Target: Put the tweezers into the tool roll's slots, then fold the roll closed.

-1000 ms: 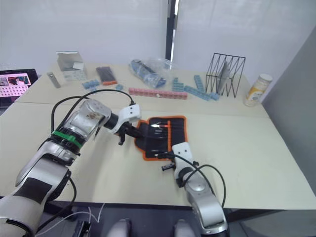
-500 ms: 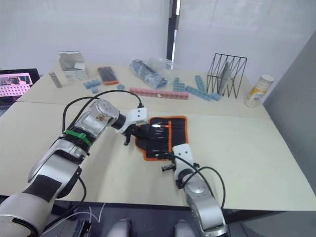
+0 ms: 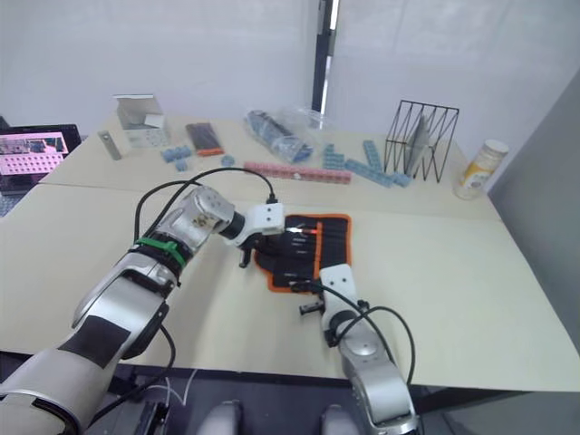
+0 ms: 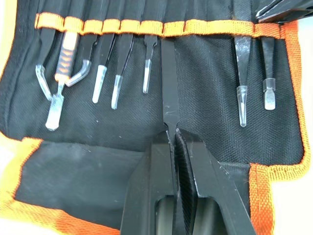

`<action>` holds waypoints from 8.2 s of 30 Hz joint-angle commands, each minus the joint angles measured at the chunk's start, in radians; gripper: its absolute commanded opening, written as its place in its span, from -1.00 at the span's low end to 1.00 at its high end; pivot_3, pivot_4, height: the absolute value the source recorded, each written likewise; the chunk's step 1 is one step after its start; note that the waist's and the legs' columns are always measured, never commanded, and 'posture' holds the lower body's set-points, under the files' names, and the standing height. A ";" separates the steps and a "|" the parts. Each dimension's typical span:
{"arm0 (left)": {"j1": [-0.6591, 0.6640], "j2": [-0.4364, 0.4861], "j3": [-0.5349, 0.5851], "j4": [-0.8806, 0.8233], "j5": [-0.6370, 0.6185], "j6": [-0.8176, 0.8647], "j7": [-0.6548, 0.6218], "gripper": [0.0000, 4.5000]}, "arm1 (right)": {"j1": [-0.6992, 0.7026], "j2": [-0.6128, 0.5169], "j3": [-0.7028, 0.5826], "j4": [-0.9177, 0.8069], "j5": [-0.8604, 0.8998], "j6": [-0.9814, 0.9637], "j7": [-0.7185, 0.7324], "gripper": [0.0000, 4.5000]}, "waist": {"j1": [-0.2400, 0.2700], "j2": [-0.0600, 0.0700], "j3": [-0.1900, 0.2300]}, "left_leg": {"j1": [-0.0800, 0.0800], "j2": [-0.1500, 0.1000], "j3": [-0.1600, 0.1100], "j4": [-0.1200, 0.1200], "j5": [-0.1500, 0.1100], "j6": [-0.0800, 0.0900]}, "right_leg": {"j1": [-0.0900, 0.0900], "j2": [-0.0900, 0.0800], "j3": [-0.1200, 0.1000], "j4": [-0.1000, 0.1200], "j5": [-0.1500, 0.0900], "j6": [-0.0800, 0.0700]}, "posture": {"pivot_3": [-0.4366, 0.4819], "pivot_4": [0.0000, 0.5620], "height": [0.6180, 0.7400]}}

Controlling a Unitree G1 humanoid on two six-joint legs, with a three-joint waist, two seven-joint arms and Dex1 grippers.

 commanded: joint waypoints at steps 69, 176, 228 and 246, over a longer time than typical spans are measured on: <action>1.272 0.337 1.099 -1.208 -0.501 0.420 0.378 0.96 | -0.041 -0.131 -0.085 -0.039 0.041 -0.019 0.124 -1.00 | -0.024 0.012 0.007 | 0.001 0.001 0.002 0.010 -0.005 -0.007 | -0.005 -0.003 0.001 0.008 -0.001 0.000 | -0.05 -0.47 1.00; 0.523 0.291 0.614 -0.760 -0.482 0.348 0.489 -0.98 | -0.055 -0.081 -0.007 0.126 -0.038 -0.018 0.108 -1.00 | -0.026 0.003 0.003 | 0.000 -0.002 0.003 -0.007 -0.005 -0.009 | -0.004 -0.003 0.000 -0.004 0.000 0.001 | -0.05 -0.47 1.00; -0.129 0.002 0.028 0.055 0.020 -0.104 -0.188 -0.98 | 0.082 0.022 0.026 0.050 -0.053 0.110 0.002 -1.00 | -0.024 0.002 0.002 | -0.003 -0.002 -0.003 -0.004 -0.001 0.001 | -0.003 0.000 0.001 -0.002 -0.001 0.002 | -0.05 -0.47 1.00; -0.133 -0.131 0.028 0.151 0.062 -0.188 -0.109 -0.98 | 0.079 0.029 0.032 0.054 -0.064 0.108 0.006 -1.00 | -0.018 0.002 0.002 | -0.003 -0.002 -0.005 0.001 -0.001 0.001 | -0.002 0.001 0.001 0.008 -0.004 0.004 | -0.05 -0.47 1.00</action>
